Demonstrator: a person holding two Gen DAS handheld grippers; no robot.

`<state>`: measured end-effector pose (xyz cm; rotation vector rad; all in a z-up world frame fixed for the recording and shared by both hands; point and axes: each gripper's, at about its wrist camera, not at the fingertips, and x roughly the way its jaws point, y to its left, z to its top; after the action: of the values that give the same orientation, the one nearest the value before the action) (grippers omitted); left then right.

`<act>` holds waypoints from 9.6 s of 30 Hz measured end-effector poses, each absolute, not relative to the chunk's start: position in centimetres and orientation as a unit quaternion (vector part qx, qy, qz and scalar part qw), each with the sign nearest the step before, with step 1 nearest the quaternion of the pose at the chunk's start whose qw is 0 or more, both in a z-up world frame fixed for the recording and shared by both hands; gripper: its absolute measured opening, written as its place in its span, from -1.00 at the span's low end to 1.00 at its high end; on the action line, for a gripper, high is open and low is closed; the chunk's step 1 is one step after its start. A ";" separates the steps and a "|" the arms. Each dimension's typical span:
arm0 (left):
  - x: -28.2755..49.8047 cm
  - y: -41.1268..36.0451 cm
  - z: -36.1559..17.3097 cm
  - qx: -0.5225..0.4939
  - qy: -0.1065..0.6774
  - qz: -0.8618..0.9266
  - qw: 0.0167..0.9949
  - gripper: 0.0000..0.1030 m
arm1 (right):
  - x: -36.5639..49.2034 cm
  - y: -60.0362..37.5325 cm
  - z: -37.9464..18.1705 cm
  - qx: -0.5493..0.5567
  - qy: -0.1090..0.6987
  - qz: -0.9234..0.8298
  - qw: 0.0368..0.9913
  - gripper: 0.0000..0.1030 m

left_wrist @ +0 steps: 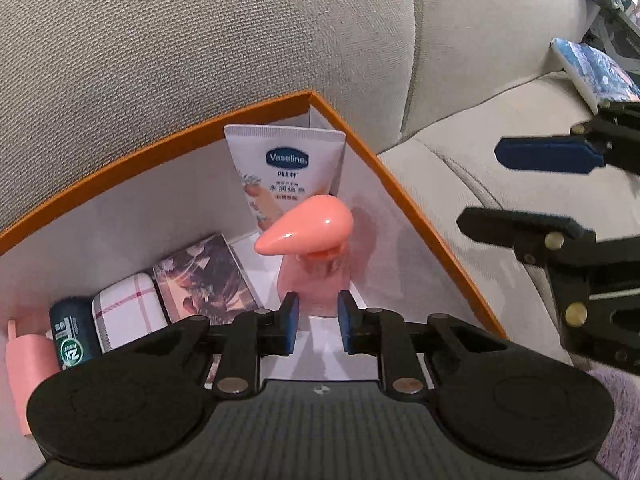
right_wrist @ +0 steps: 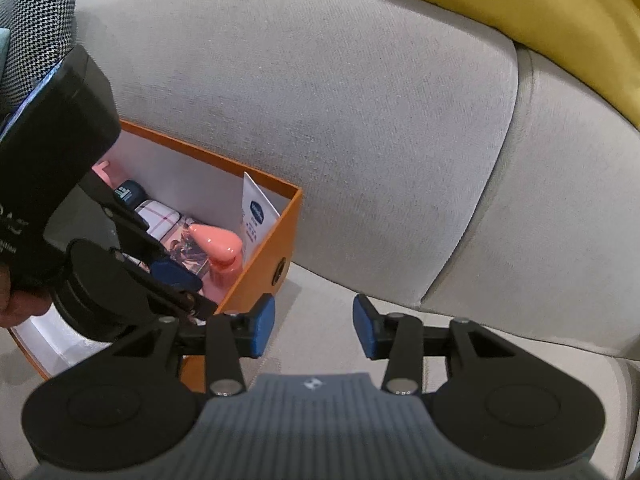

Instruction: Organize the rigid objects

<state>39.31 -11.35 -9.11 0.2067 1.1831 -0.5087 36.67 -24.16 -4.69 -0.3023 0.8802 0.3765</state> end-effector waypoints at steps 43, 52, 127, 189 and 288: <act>10.7 -1.2 -8.4 -0.062 0.548 -0.145 0.821 -0.51 | 10.0 -20.0 -9.2 -0.087 0.500 0.223 0.832 0.38; 9.6 0.8 -7.8 -0.076 0.519 -0.129 0.841 -0.50 | 10.4 -16.6 -9.3 -0.190 0.484 0.230 0.823 0.40; 13.8 -3.4 -9.6 -0.093 0.570 -0.045 0.815 0.40 | 10.9 -21.8 -10.1 -0.030 0.506 0.213 0.835 0.29; 17.1 5.4 -10.8 -0.136 0.516 -0.009 0.846 0.34 | 23.2 -16.1 -14.9 0.152 0.593 0.179 0.770 -0.20; 30.3 5.3 -1.0 -0.203 0.460 -0.144 0.853 0.33 | 35.6 -15.6 -3.3 -0.033 0.563 0.179 0.806 -0.73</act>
<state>30.27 5.28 -0.97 -0.4263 0.9674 -0.3026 35.63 -15.63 -3.30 -0.0697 1.2057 0.3821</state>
